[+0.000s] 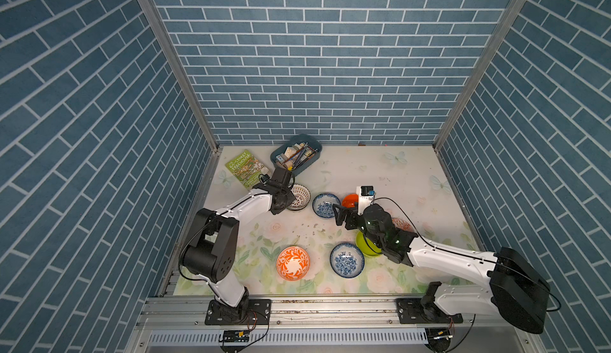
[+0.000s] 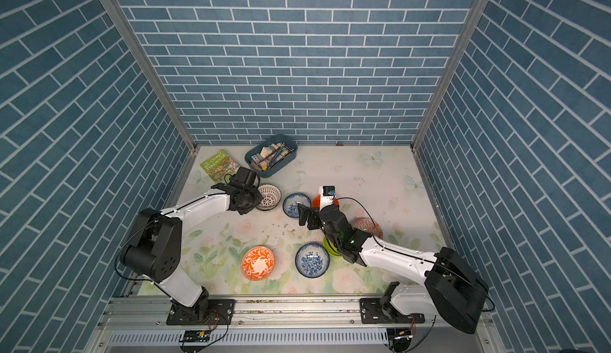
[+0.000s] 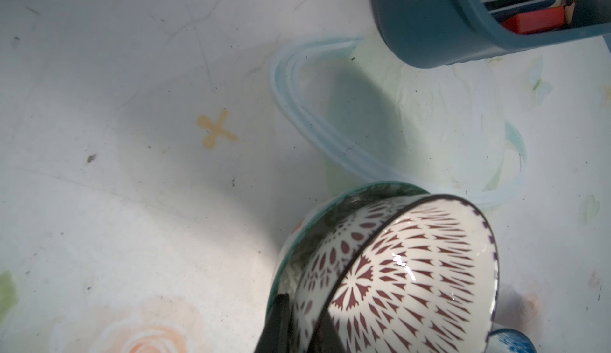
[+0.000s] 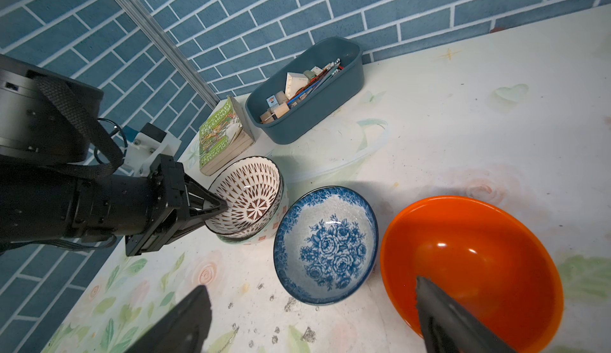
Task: Stack the bowls
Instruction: Place the bowl on the bowl.
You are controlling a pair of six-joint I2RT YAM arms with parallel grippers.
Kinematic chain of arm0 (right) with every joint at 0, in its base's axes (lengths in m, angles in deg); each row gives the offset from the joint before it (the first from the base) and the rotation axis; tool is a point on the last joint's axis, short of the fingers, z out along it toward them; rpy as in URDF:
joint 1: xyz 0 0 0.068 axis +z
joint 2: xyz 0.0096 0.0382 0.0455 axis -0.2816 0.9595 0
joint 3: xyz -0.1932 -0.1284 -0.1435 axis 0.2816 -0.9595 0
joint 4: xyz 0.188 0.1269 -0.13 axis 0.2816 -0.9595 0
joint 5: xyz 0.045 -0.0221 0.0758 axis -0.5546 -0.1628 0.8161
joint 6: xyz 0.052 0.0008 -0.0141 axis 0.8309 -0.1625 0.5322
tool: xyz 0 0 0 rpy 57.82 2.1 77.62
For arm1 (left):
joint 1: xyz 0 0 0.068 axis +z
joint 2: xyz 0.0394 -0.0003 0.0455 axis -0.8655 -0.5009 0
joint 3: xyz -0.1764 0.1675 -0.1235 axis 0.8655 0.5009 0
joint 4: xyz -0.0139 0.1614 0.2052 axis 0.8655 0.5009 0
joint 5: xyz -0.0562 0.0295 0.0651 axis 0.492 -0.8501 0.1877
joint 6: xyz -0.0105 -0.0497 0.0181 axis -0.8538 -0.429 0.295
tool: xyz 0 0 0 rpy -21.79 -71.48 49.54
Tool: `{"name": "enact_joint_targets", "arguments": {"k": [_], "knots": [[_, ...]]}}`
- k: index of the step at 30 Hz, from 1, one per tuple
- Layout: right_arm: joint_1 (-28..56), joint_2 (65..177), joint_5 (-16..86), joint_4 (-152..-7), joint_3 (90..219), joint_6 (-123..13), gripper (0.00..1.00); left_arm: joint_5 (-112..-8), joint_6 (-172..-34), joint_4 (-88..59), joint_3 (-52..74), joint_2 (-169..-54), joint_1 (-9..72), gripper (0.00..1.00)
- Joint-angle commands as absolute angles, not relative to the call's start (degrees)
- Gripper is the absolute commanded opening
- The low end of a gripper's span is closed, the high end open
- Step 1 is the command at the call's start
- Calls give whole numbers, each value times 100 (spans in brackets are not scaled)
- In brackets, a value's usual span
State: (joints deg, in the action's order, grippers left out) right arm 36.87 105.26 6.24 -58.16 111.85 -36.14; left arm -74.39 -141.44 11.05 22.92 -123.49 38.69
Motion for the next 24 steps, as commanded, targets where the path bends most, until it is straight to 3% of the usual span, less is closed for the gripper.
{"name": "enact_joint_targets", "arguments": {"k": [1,24], "knots": [[3664,10411,569,-5689,11094,-3747,98,-7453,-14164,982,2194,-12310,3817,16],[3664,10441,563,-5707,11111,-3754,98,-7468,-14170,1021,2165,-12300,3735,20]]}}
